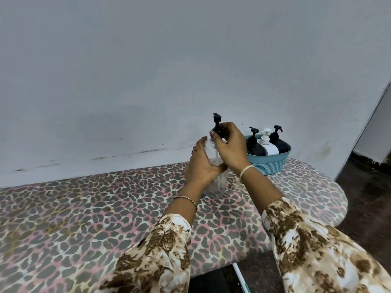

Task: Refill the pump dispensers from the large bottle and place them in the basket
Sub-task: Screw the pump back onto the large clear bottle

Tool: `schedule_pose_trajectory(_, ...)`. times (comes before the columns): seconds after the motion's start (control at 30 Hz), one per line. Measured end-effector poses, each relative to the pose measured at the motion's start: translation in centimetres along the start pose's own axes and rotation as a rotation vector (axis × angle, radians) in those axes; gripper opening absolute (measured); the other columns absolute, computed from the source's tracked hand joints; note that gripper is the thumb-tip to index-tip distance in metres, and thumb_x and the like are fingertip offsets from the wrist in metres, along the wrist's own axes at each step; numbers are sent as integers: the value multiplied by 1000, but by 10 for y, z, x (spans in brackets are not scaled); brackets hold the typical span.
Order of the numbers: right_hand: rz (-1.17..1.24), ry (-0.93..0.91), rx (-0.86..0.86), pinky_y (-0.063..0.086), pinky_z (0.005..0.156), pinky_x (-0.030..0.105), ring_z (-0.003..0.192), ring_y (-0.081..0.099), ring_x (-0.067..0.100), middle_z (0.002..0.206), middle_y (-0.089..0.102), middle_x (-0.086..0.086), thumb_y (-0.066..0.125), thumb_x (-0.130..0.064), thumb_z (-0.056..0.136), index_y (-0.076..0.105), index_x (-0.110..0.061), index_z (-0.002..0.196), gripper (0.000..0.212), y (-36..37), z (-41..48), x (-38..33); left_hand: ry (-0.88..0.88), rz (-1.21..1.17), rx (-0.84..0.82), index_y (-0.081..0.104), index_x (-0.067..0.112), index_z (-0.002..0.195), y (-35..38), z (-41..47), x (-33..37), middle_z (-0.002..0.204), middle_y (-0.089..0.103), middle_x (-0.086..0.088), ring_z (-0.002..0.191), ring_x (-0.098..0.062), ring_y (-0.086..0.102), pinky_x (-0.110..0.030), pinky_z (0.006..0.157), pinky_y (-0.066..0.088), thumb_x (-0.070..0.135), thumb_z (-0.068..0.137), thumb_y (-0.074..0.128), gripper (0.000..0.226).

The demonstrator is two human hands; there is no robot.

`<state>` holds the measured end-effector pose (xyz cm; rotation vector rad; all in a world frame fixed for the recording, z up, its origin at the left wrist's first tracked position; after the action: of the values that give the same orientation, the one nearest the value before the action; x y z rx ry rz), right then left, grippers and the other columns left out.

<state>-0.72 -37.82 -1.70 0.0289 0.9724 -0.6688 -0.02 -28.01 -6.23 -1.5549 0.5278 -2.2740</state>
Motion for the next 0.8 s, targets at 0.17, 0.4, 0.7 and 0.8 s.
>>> schedule_pose_trajectory(0.17, -27, 67, 34, 52, 80, 33, 85, 62, 10, 91, 65, -5, 78, -37, 76, 54, -17, 97, 38, 0, 2, -5, 14, -37, -4, 23, 31, 143, 0, -1, 1, 143, 41, 2, 126, -19, 47, -44, 97, 49, 44, 63, 85, 102)
schedule_pose_trajectory(0.4, -58, -76, -14, 48, 92, 44, 107, 60, 20, 115, 65, 5, 42, -28, 101, 55, -11, 126, 33, 6, -15, 2, 19, -21, -14, 23, 29, 142, -1, 1, -2, 138, 45, 0, 124, -20, 49, -45, 96, 49, 40, 61, 83, 101)
schedule_pose_trajectory(0.7, -7, 26, 90, 53, 83, 36, 88, 64, 9, 97, 66, -4, 72, -36, 83, 56, -19, 98, 28, 2, -3, 3, -7, -20, -21, 23, 31, 142, -1, 1, 0, 141, 42, 1, 124, -20, 47, -46, 94, 50, 47, 60, 85, 105)
schedule_pose_trajectory(0.8, -20, 22, 8, 49, 93, 38, 104, 61, 14, 118, 62, 2, 52, -40, 96, 56, -19, 120, 32, 1, -6, 3, -11, -22, -26, 23, 31, 142, -3, 1, 0, 143, 42, 1, 127, -20, 47, -45, 96, 49, 46, 60, 86, 105)
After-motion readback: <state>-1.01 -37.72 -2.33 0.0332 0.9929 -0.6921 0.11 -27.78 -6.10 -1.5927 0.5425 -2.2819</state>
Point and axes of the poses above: each hand's wrist, its own z-axis towards the middle knuckle, its own y-axis out of the palm, x = y × z, the point moved 1 cm from there along z, towards the middle knuckle
